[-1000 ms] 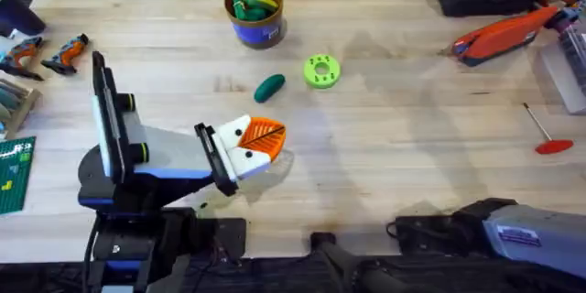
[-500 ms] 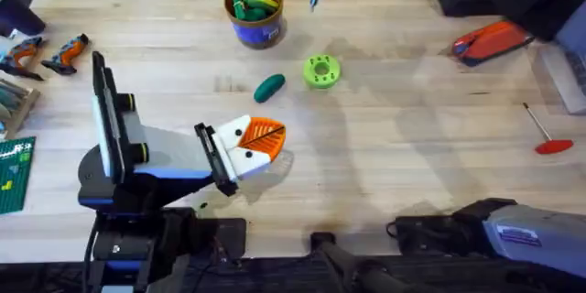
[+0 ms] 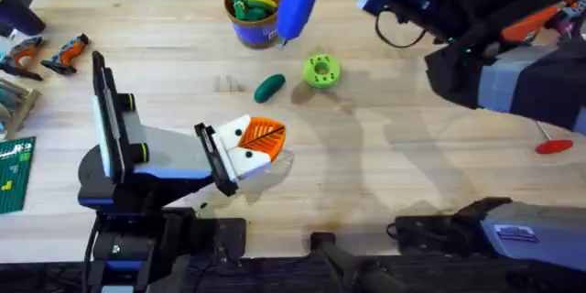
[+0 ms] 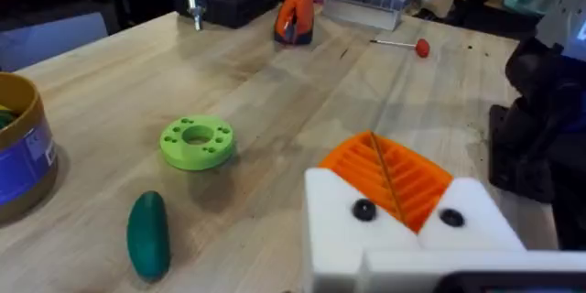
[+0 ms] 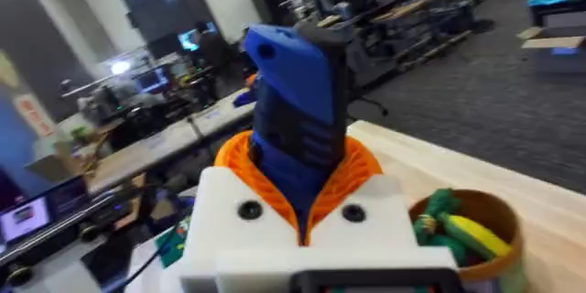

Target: Pick up the gripper from the table and insert it into the empty holder that is missing its gripper. Then pick up a screw, insert it into the mounting hole, and use the screwdriver to tighten it. Finally, clean up the table by picking up the vegetable and placing it into the bucket.

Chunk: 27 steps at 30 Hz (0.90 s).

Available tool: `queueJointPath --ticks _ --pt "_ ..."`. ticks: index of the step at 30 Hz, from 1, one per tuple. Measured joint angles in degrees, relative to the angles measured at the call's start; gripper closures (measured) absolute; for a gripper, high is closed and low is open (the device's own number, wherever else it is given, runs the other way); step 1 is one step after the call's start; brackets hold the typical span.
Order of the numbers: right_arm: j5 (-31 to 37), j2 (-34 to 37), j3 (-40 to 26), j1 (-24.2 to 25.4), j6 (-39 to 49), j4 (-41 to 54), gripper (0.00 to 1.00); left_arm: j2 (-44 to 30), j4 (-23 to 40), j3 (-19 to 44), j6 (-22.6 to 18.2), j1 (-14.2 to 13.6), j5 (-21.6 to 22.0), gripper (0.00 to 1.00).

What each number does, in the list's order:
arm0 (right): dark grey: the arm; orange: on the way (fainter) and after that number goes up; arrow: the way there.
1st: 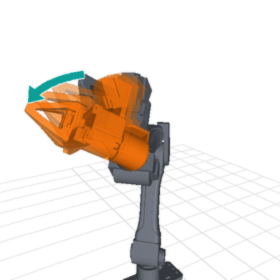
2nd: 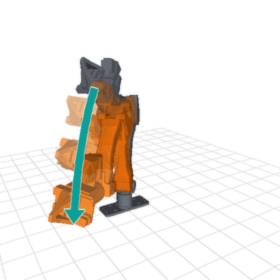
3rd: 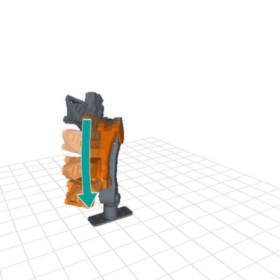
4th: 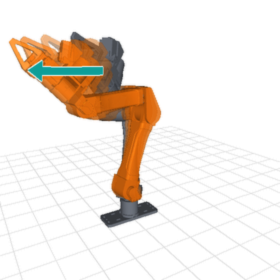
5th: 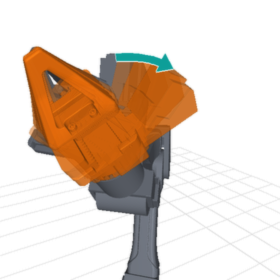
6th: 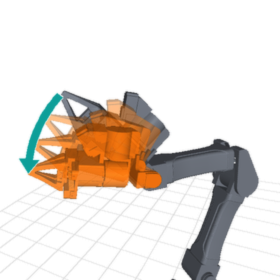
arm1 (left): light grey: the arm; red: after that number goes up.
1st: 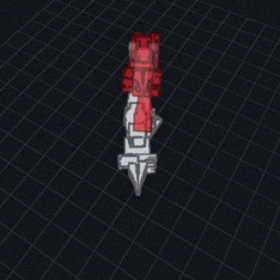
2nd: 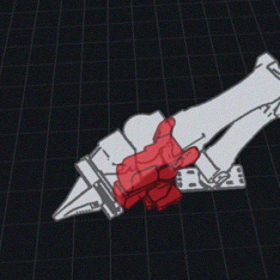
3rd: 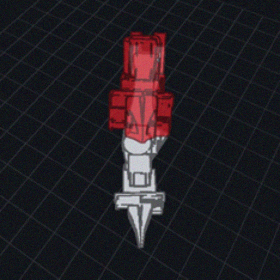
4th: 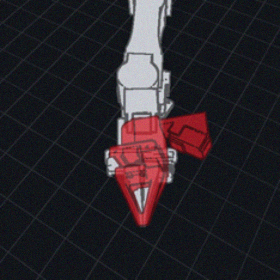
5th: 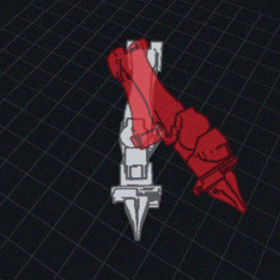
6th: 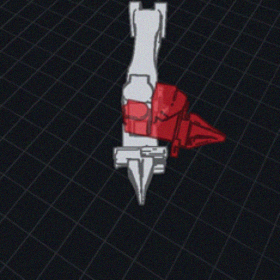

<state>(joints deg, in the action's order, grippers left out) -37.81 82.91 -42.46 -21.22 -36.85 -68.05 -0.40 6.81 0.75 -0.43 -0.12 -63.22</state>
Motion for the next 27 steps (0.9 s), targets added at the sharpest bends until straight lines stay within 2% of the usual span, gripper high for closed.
queueJointPath --ticks 8,13,27 --pt "-2.64 -0.02 0.0 -8.67 4.71 -6.53 0.973 -0.02 0.0 0.0 0.0 0.0 0.0 0.996" --pt "-3.21 -0.02 -0.01 -10.88 6.5 -7.68 0.973 0.0 0.0 0.0 0.0 0.0 0.0 0.996" --pt "-11.45 -0.02 -0.02 -15.34 13.01 -8.48 0.973 0.0 0.0 0.0 0.0 0.0 0.0 0.996"
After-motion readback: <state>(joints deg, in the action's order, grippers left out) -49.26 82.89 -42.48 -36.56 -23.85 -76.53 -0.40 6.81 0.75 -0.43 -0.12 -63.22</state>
